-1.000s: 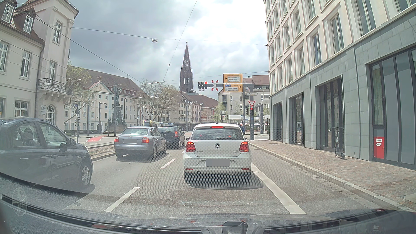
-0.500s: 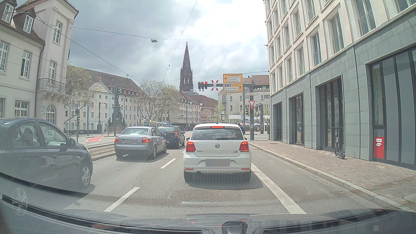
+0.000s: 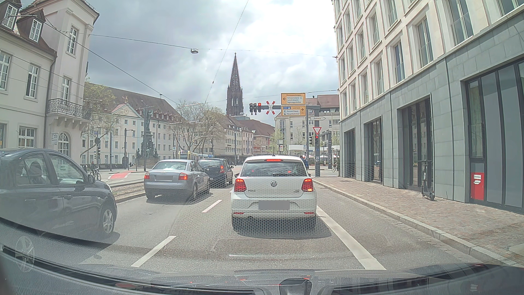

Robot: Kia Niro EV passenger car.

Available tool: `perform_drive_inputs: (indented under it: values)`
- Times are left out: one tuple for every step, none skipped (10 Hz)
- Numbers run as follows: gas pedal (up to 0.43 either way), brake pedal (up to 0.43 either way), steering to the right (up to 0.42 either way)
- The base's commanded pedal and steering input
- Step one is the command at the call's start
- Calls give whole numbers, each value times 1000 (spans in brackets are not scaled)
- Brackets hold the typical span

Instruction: Follow the waypoints while adhering to traffic rules and regulations

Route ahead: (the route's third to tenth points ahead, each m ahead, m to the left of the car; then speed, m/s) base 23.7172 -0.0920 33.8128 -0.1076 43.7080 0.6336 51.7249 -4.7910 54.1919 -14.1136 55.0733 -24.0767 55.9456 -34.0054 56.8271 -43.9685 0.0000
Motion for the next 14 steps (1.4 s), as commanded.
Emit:
perform_drive_inputs:
  values:
    - [0,232,-11]
    - [0,232,-11]
    - [0,232,-11]
    - [0,232,-11]
    - [0,232,-11]
    - [0,232,-11]
    - [0,232,-11]
    - [0,232,-11]
    - [0,232,-11]
    - [0,232,-11]
    - [0,232,-11]
    - [0,232,-11]
    - [0,232,-11]
    - [0,232,-11]
